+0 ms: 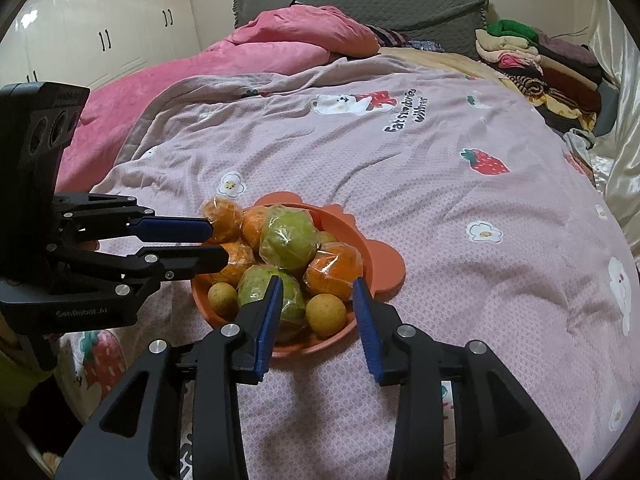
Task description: Organize fruits
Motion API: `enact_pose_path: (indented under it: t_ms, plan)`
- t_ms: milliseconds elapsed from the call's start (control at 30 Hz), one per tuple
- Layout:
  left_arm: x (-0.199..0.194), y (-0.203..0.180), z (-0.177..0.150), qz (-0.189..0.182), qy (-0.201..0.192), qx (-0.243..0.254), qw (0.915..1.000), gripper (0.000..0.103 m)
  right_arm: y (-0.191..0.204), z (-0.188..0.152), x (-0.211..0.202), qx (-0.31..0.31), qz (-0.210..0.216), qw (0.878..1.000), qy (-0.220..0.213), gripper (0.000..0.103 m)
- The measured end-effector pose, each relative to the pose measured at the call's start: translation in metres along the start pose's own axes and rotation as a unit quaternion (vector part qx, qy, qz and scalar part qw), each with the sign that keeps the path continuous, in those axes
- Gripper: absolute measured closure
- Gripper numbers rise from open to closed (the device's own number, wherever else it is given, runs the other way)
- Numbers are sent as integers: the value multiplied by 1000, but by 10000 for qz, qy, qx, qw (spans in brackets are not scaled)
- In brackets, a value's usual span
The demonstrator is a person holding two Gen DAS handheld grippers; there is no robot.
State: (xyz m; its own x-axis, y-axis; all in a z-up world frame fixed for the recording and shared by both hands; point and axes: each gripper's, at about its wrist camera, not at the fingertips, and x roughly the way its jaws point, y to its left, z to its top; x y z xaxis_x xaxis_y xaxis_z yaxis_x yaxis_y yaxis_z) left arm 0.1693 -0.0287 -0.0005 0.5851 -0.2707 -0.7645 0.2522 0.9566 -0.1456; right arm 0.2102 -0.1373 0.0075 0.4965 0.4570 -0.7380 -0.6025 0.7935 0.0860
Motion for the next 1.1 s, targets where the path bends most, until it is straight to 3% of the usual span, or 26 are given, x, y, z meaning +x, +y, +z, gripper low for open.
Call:
enact_pose_path:
  t_ms: [67, 233, 733, 1100]
  plan:
    - [0, 0, 0, 10, -1, -14, 10000, 72, 0, -1, -1, -12, -24, 10000, 7, 64]
    - [-1, 1, 0, 24, -27, -29, 10000, 71, -1, -2, -3, 10, -62, 10000, -4, 59]
    - [-13, 7, 5, 102, -193, -134, 9997, 56, 3, 0, -8, -22, -168, 9999, -27, 46]
    - [-19, 9, 8, 119, -286, -193, 9993, 46, 8, 1, -13, -37, -271, 9996, -81, 29]
